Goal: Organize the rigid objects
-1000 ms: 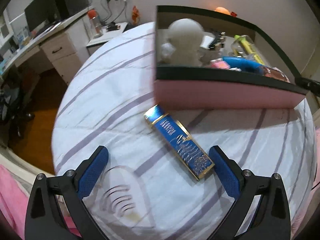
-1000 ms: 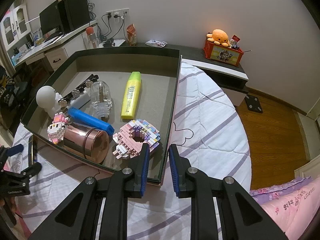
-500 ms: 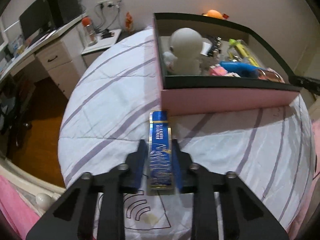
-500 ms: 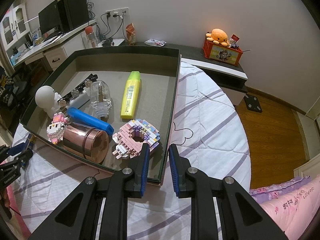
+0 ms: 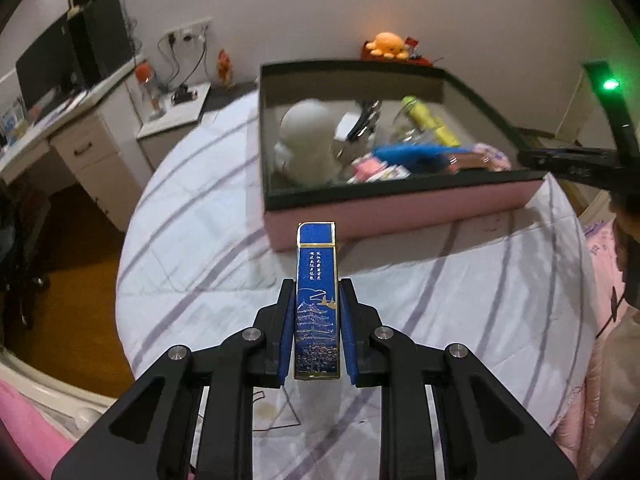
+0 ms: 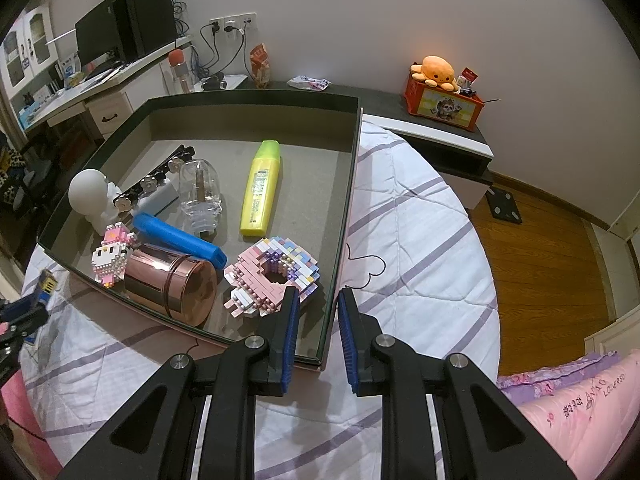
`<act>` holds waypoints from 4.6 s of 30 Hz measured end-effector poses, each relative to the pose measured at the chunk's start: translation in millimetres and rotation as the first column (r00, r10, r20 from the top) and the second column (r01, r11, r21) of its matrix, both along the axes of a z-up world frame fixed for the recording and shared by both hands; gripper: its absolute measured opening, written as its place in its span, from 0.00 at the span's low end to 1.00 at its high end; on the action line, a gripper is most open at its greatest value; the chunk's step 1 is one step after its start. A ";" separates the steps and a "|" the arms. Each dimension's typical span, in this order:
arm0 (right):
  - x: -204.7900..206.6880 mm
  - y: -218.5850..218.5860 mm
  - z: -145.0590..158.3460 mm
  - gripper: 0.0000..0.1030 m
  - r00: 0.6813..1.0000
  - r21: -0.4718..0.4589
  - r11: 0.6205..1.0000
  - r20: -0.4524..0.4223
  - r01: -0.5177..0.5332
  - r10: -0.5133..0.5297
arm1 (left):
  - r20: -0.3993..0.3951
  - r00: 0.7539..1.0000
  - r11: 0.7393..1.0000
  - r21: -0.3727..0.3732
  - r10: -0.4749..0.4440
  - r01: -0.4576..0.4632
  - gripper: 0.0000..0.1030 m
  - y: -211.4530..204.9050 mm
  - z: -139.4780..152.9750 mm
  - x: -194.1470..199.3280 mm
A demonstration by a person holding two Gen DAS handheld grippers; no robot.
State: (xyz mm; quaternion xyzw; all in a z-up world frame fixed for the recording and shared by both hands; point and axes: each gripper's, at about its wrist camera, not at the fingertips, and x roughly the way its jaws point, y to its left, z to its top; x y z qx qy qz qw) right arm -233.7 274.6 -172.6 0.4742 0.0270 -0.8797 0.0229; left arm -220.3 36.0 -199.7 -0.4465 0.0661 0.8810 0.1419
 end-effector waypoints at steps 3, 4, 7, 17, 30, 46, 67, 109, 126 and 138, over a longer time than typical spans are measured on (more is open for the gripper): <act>-0.1 -0.6 0.0 0.21 1.000 0.000 1.000 0.003 -0.002 0.002 | -0.022 1.000 1.000 -0.002 -0.014 0.014 0.20 6.0 10.4 0.1; 0.0 -1.0 0.0 0.21 1.000 0.003 1.000 0.003 -0.002 0.002 | -0.032 0.999 1.000 -0.003 -0.021 0.021 0.20 8.8 15.5 -1.3; -0.2 -1.4 -0.1 0.21 1.000 0.007 1.000 0.005 -0.011 0.011 | -0.050 0.998 0.999 -0.009 -0.033 0.032 0.20 14.6 25.2 -5.5; -0.5 0.0 -0.6 0.21 0.999 0.002 0.999 0.007 -0.032 0.032 | -0.082 0.993 0.996 -0.033 -0.080 0.077 0.20 39.9 49.8 -39.3; -2.0 0.6 -0.3 0.21 0.999 -0.001 0.999 0.012 -0.053 0.053 | -0.057 0.986 0.988 -0.017 -0.157 0.156 0.20 75.3 55.1 -96.6; -2.5 1.6 -0.7 0.21 0.998 0.002 0.998 0.015 -0.059 0.059 | 0.077 0.969 0.971 -0.008 -0.236 0.237 0.21 132.0 10.4 -141.8; -2.4 0.2 -1.1 0.21 0.998 0.016 0.998 0.020 -0.053 0.053 | 0.088 0.965 0.969 -0.007 -0.246 0.247 0.23 108.5 2.8 -126.6; -1.3 -1.5 -0.1 0.21 0.999 0.014 0.999 0.021 -0.032 0.032 | 0.088 0.990 0.993 -0.030 -0.111 0.114 0.69 62.5 3.5 -112.0; 16.7 -26.5 33.3 0.71 0.992 0.061 0.998 -0.118 -0.029 0.036 | -0.077 0.994 0.997 -0.018 -0.079 0.078 0.99 45.2 43.3 -69.1; 17.4 -54.9 38.2 1.00 0.980 -0.010 0.995 -0.174 -0.104 0.101 | -0.164 0.986 1.000 0.023 -0.012 0.015 1.00 28.3 50.5 -53.3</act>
